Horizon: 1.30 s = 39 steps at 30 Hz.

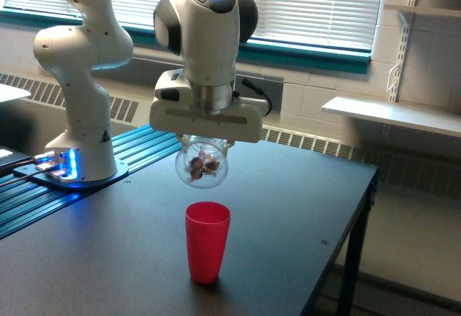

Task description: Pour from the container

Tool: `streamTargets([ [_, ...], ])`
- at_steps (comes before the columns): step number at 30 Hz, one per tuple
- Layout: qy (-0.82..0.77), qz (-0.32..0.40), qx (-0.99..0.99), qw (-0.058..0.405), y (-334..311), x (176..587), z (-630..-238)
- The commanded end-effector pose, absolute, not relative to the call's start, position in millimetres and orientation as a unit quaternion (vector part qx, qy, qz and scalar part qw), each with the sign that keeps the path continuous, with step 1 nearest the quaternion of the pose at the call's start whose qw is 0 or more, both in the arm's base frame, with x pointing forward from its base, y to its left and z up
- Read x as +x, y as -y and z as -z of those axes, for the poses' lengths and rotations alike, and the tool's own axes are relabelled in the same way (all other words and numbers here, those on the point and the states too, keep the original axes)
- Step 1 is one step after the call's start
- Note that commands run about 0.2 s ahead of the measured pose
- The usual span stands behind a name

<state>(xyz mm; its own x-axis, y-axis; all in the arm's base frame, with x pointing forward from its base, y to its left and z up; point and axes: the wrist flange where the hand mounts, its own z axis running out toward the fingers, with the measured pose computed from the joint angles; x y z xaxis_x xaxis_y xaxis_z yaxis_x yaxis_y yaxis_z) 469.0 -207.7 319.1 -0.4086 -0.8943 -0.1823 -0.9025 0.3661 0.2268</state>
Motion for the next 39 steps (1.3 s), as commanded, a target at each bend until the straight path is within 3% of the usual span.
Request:
streamTargets([
  [1,-0.828,-0.148,-0.54,0.01,211.9,470.4,-320.8],
  [39,-0.826,-0.135,-0.547,-0.002,197.3,469.4,-320.8],
])
